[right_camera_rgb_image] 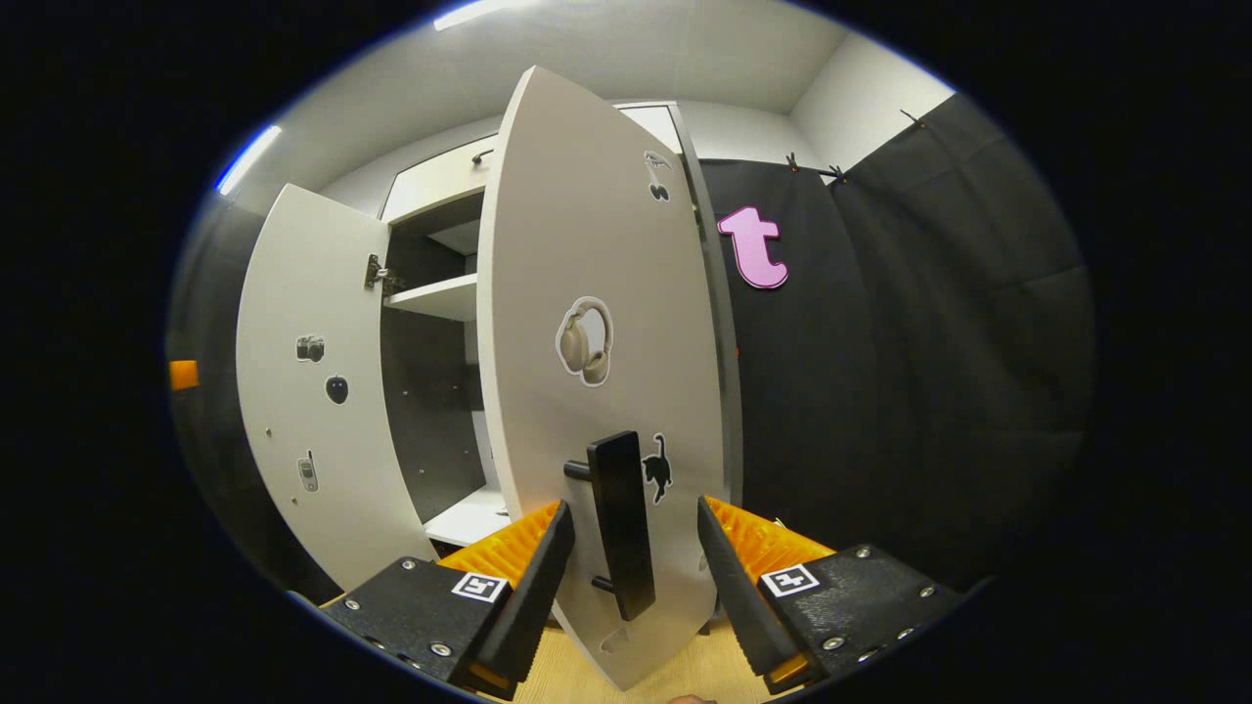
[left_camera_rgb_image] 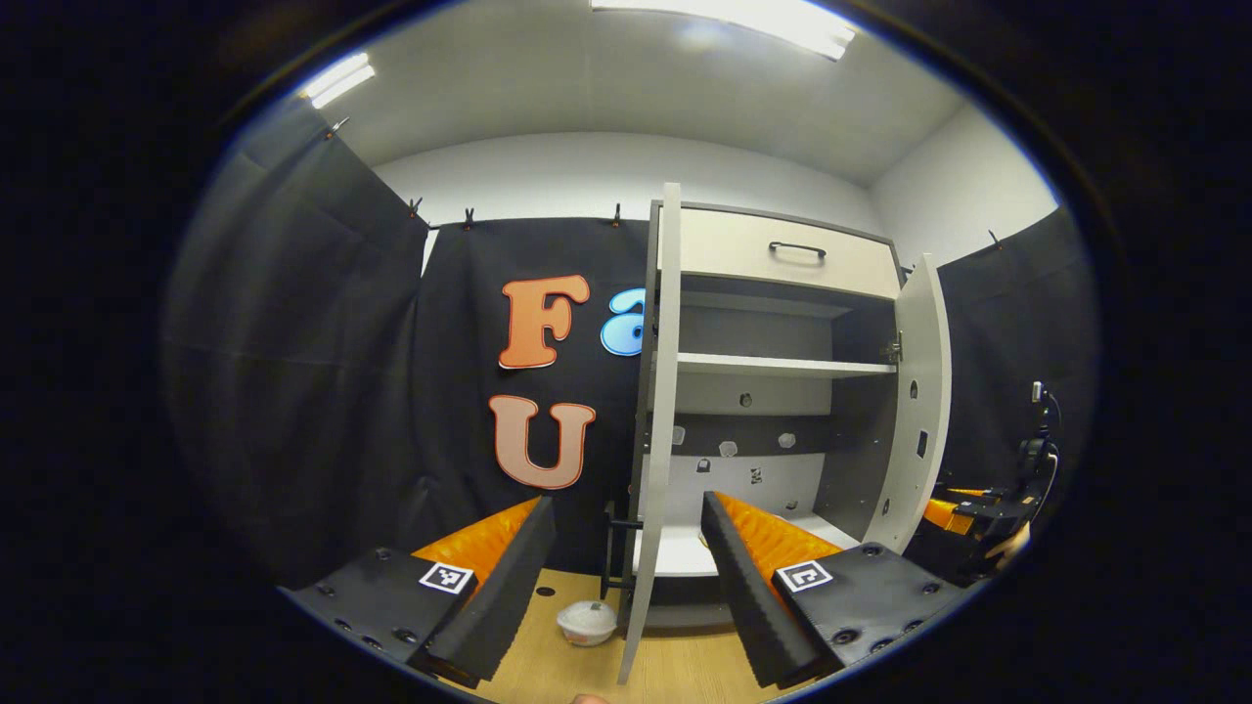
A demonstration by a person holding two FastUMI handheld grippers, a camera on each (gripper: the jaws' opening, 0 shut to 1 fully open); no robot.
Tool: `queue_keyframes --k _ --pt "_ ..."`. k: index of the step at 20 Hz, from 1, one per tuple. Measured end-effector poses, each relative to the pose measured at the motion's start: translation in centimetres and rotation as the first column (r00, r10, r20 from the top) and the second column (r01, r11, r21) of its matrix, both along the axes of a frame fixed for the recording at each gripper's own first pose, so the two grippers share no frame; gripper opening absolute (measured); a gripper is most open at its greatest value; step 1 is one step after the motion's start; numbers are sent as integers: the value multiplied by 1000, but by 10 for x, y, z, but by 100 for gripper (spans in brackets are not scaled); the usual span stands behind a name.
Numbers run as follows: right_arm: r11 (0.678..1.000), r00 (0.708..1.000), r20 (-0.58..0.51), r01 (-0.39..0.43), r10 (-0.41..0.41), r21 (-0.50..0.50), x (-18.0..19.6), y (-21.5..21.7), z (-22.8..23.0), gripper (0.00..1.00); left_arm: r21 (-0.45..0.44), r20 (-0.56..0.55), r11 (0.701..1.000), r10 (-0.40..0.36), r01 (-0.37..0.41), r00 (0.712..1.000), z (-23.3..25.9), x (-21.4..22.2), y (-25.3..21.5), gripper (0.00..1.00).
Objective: Grab one shoe with the right hand and put it into the shoe cabinet, grab the other shoe with the left hand and put it into the shoe cabinet; then close the right door with the right hand and the left door with the left hand.
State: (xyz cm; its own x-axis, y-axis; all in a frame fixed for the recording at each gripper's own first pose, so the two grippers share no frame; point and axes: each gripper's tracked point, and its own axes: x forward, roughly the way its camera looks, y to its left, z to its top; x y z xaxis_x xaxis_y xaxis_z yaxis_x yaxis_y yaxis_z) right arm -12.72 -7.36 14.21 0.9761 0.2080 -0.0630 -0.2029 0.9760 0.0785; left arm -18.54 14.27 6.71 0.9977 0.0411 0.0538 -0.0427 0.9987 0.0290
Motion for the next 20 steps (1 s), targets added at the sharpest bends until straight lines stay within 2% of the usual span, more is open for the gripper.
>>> queue_keyframes --k 3,4,6,9,14,18,19,20 --pt "1000 1000 -9 -15 15 23 10 19 -5 81 1 -7 1000 7 -7 1000 -4 3 8 96" --pt "999 1000 -18 -22 22 39 16 28 -8 87 0 -11 1000 10 -10 1000 -7 3 13 96" --pt "999 999 -29 -13 14 48 30 33 -12 93 0 -21 1000 17 -17 1000 -12 6 19 96" --pt "998 998 -43 -38 40 51 40 64 -18 94 5 -33 999 33 -33 999 -18 7 28 96" --pt "996 997 36 -66 68 -65 27 95 -1 94 18 -52 998 63 -63 997 -28 16 48 96" --pt "993 993 81 -80 87 -92 17 106 14 94 6 -77 998 57 -57 995 -47 27 57 96" --pt "992 992 89 -86 94 -89 14 109 17 90 5 -84 999 53 -53 995 -51 31 58 96" --pt "992 990 95 -93 101 -84 11 112 20 94 5 -92 999 49 -49 995 -56 35 60 97"
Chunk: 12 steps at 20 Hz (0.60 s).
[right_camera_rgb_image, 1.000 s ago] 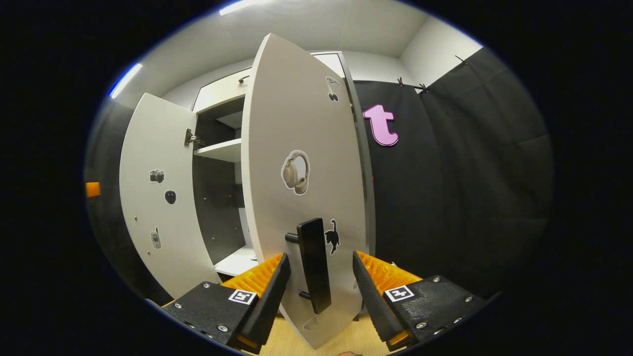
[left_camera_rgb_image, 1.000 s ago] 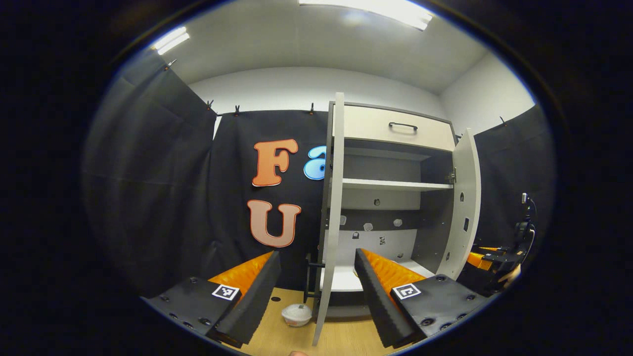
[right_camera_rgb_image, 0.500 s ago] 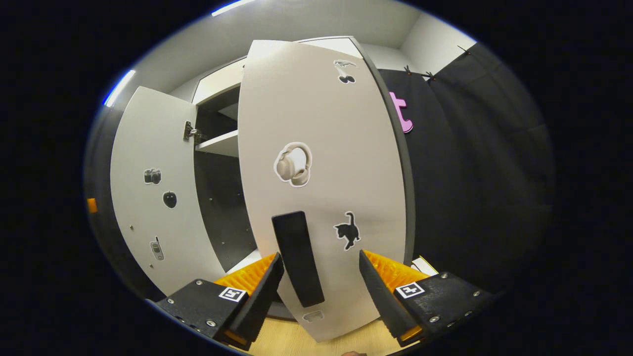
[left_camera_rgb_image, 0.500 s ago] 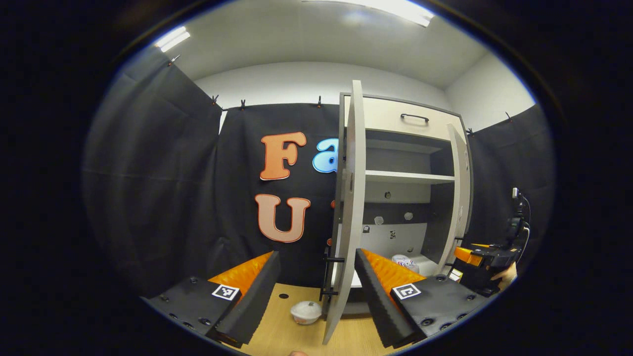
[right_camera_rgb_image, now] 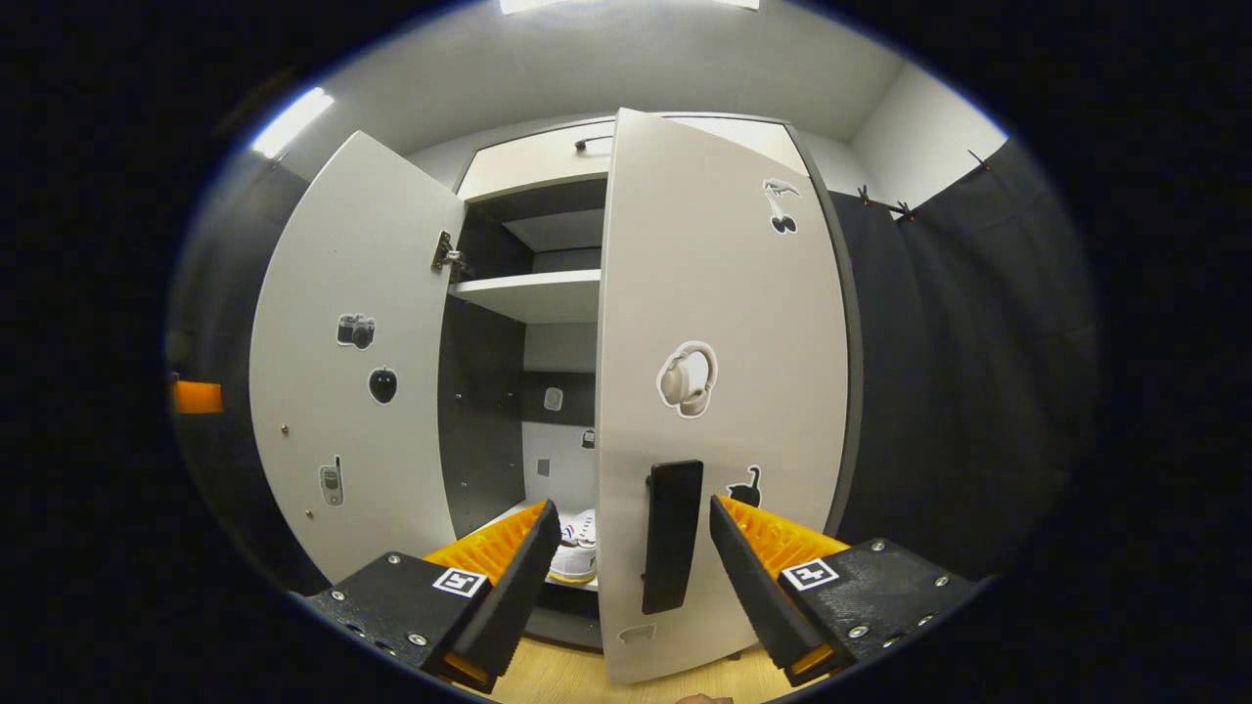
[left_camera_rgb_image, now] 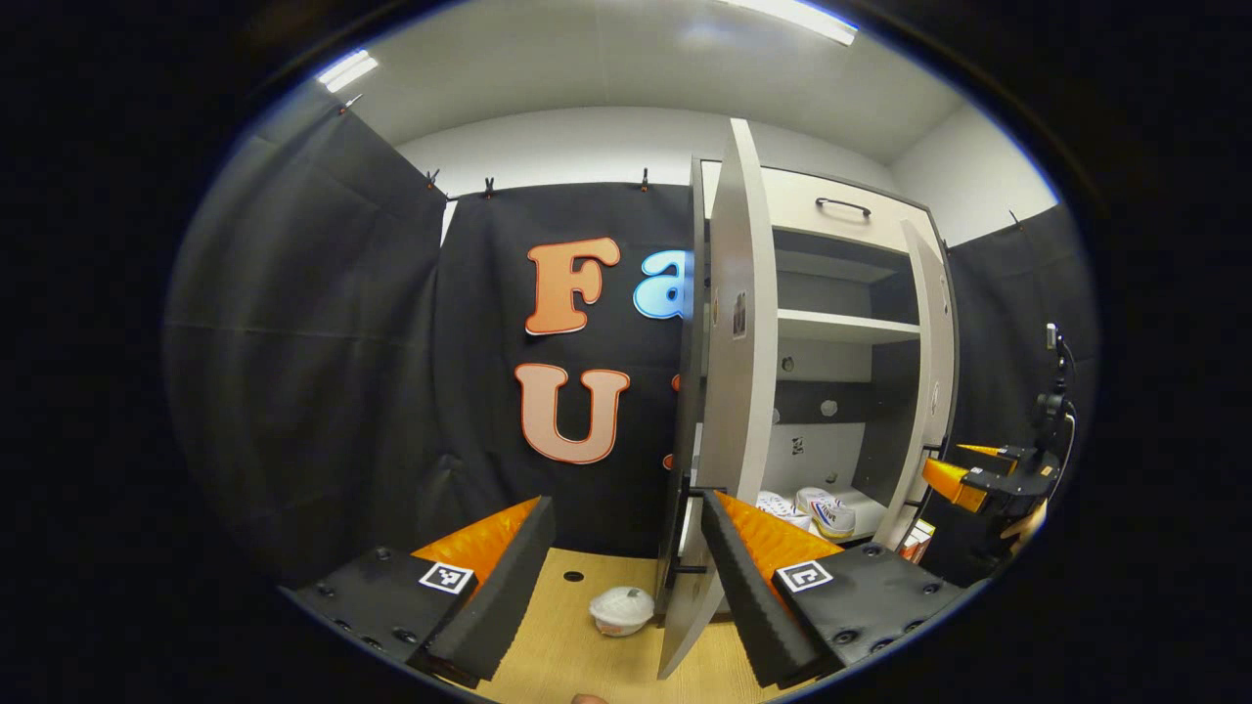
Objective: Grab one shoe with the right hand and put it into the shoe cabinet, grab the other shoe with the left hand and put it into the shoe cabinet; then close the right door with the right hand and the left door with the left hand.
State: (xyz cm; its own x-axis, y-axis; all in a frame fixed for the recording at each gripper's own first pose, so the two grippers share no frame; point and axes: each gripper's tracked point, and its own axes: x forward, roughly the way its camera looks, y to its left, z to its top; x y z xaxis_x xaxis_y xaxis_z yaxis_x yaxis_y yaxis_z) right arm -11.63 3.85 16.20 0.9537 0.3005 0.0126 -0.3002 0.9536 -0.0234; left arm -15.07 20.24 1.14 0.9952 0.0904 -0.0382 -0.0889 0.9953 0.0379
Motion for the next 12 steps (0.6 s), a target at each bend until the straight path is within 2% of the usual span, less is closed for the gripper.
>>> queue_keyframes --k 5,12 --pt "1000 1000 22 -3 3 20 -14 5 10 94 -5 -29 997 -73 72 997 -25 19 -4 97" --pt "998 997 48 58 -59 23 -36 -9 12 94 -91 -76 978 -194 187 978 -60 50 -13 96"
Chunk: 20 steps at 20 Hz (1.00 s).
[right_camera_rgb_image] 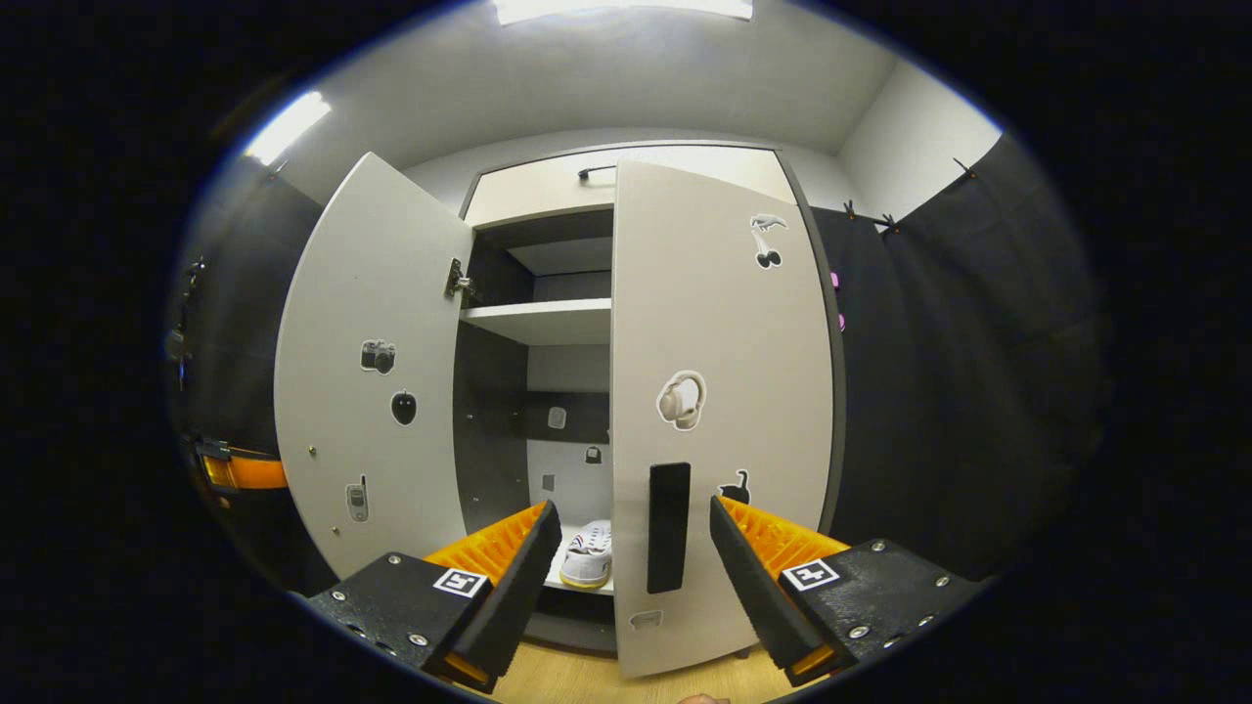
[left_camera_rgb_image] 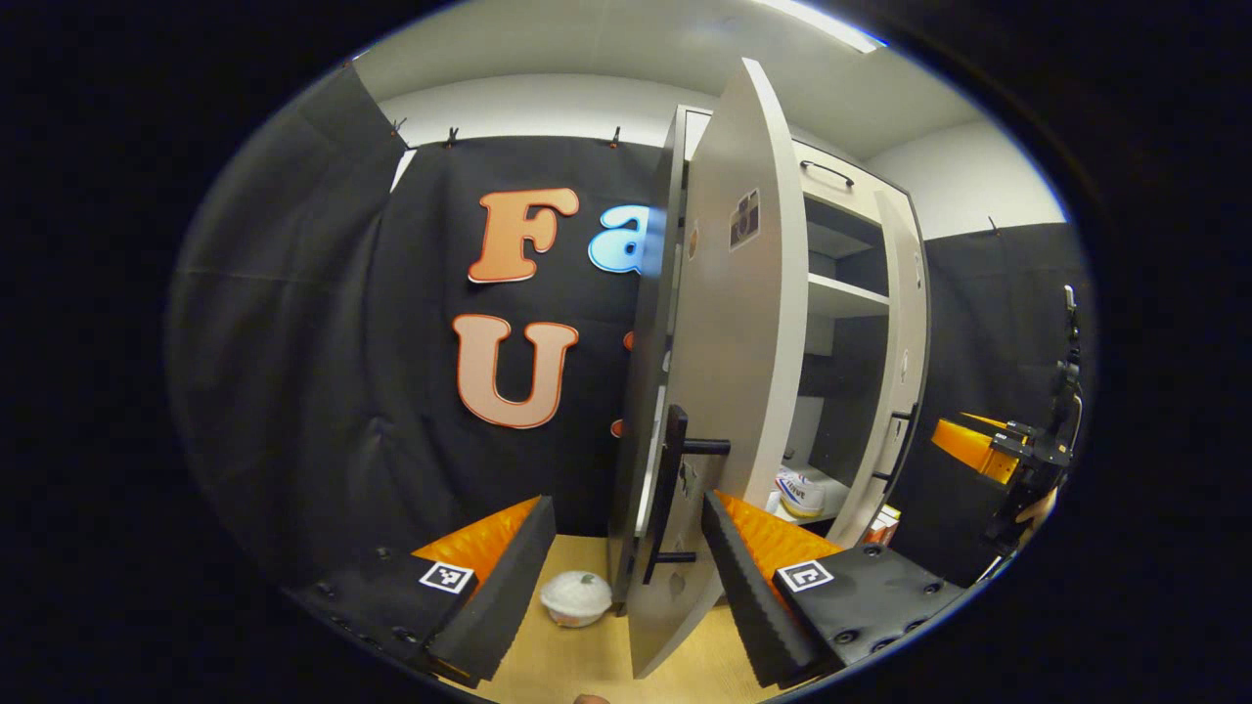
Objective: Grab one shoe with the right hand and put it into the shoe cabinet, grab the other shoe with the left hand and put it into the shoe cabinet; then close the right door with the right hand and the left door with the left hand.
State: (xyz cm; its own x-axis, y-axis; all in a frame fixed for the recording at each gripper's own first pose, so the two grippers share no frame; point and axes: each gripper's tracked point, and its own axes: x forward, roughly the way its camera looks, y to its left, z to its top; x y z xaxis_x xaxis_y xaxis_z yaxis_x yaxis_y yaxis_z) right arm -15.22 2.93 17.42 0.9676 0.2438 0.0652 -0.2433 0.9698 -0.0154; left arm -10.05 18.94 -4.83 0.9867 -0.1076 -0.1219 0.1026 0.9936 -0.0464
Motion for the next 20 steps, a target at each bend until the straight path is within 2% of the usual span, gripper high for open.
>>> queue_keyframes --k 3,6,11,17,20 --pt "999 999 8 32 -32 11 -10 -12 4 94 6 5 1000 -24 24 1000 -2 4 -2 98" --pt "998 998 15 60 -60 10 -14 -23 8 94 -4 -7 997 -78 78 997 -6 1 -13 96" --pt "998 999 7 52 -53 32 -18 -28 13 94 29 -7 991 -134 134 991 -8 0 -33 98" --pt "998 998 -1 63 -63 22 -25 -39 9 94 -5 -18 982 -189 189 982 -12 5 -58 93" --pt "997 997 -2 75 -75 23 -30 -48 9 94 6 -16 978 -206 207 978 -12 6 -68 98"
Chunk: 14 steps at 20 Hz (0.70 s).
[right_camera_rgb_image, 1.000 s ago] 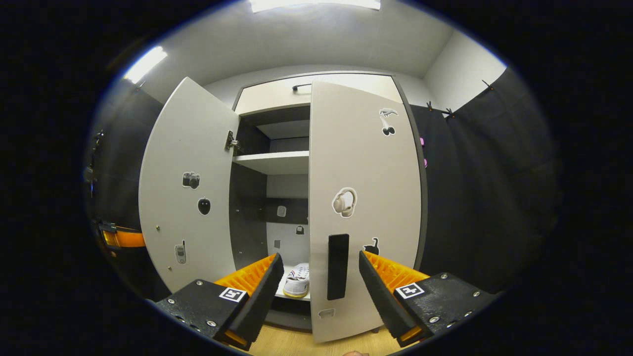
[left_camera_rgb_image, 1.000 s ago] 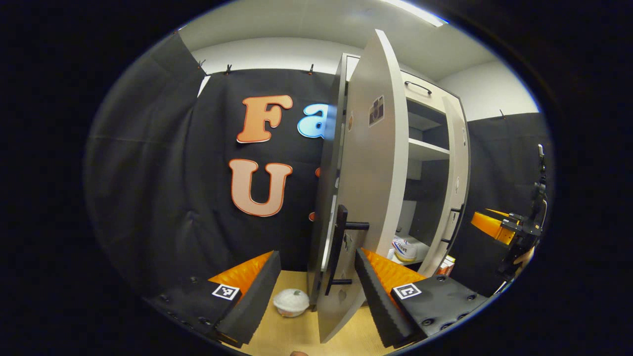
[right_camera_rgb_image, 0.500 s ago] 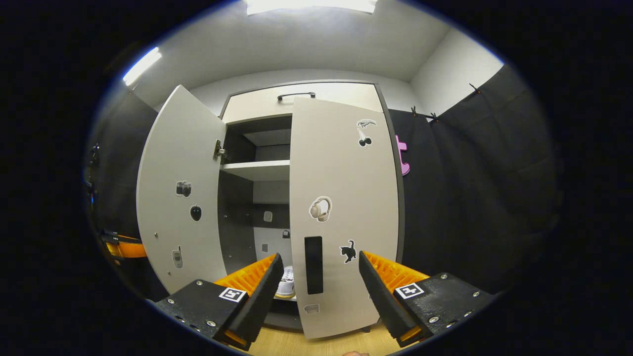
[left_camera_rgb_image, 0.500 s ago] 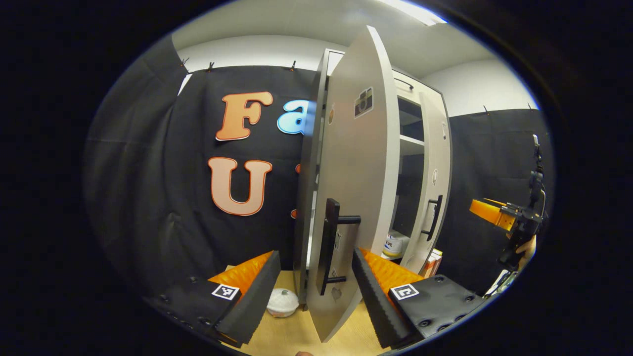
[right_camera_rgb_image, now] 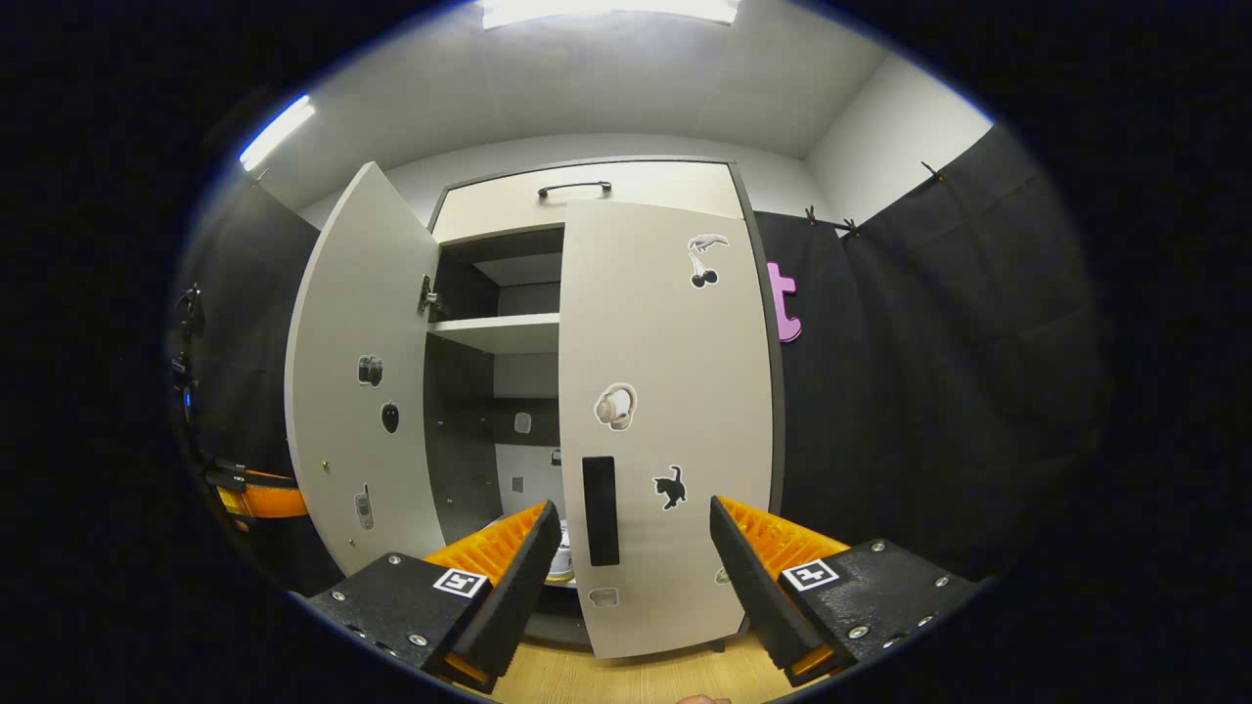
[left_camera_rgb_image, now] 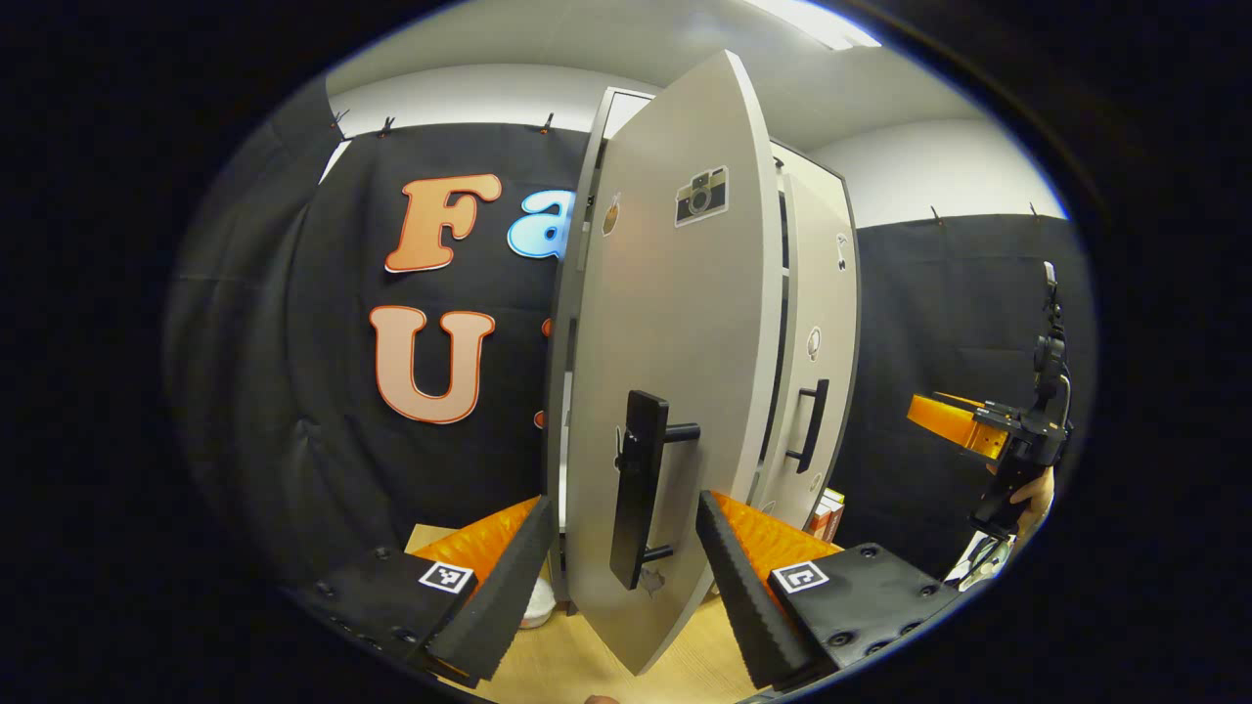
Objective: Grab one shoe with the right hand and put it into the shoe cabinet, grab the other shoe with the left hand and put it into the shoe cabinet; then close the right door with the right hand and the left door with the left hand.
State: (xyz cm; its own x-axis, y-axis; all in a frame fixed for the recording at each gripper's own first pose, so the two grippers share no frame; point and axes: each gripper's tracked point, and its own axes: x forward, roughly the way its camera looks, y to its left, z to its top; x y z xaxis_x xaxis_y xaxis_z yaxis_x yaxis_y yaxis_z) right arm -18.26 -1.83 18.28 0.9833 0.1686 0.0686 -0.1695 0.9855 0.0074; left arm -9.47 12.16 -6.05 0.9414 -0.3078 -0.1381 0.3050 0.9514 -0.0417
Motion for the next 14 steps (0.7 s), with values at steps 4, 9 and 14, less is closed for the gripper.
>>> queue_keyframes --k 4,9,14 --pt "1000 1000 -2 16 -16 -6 -2 -11 1 94 -8 -4 1000 -23 23 1000 -3 5 -13 98" --pt "999 999 9 38 -38 -3 -6 -23 4 94 -15 -2 1000 -25 25 1000 -7 10 -24 98" --pt "999 999 16 49 -48 -7 -8 -31 5 94 3 0 1000 -4 4 1000 -10 23 -31 98"
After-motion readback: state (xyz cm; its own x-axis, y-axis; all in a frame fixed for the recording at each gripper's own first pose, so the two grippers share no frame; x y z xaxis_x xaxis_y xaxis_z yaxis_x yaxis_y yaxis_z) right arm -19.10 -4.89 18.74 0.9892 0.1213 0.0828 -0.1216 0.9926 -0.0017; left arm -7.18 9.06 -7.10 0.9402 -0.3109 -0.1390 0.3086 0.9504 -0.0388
